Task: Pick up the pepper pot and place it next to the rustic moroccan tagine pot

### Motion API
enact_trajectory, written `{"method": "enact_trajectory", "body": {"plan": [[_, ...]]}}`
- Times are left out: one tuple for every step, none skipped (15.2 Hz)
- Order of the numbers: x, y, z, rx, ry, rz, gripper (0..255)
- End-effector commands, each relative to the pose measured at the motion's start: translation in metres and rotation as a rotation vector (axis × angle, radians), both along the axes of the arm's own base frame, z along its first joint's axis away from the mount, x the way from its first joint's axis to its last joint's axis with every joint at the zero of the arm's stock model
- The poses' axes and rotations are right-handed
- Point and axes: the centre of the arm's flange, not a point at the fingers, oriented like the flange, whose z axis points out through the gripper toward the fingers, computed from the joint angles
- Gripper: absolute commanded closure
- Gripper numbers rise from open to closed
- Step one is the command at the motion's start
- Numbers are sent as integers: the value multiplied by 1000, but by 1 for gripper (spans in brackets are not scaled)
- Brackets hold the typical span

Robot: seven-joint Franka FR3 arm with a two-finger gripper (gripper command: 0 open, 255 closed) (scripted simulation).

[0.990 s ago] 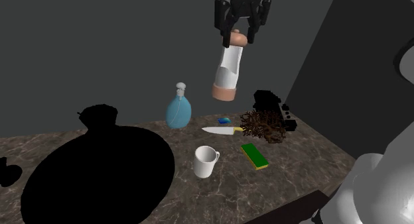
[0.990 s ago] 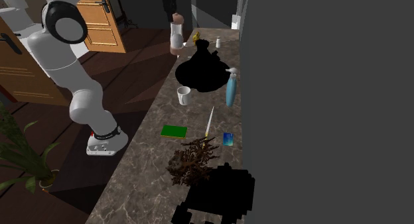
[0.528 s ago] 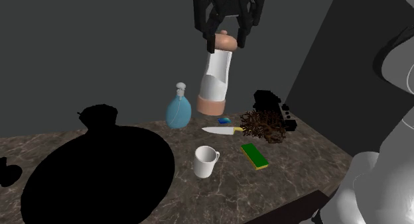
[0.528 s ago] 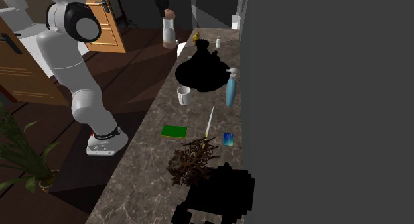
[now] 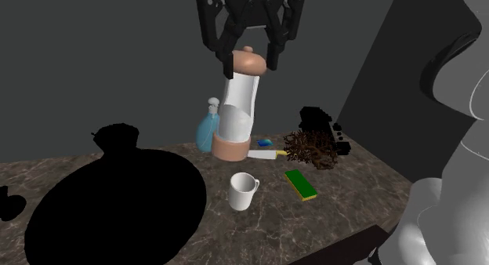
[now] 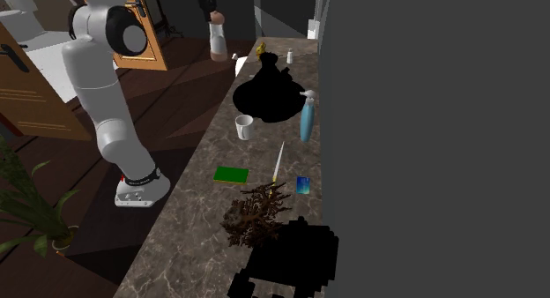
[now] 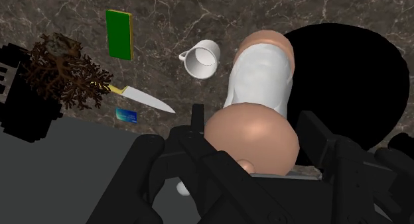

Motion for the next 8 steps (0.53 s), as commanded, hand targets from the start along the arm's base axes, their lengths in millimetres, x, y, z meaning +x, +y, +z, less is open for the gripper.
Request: {"method": "enact_trajectory", "body": {"plan": [[1, 2, -9, 1, 0, 0, 255], [1, 2, -15, 1, 0, 0, 255], [1, 2, -20, 1, 0, 0, 255], [1, 2, -25, 1, 0, 0, 255], [1, 2, -31, 1, 0, 0, 255], [1, 2, -36, 1, 0, 0, 255], [1, 2, -41, 1, 0, 0, 255], [1, 2, -46, 1, 0, 0, 255]]}}
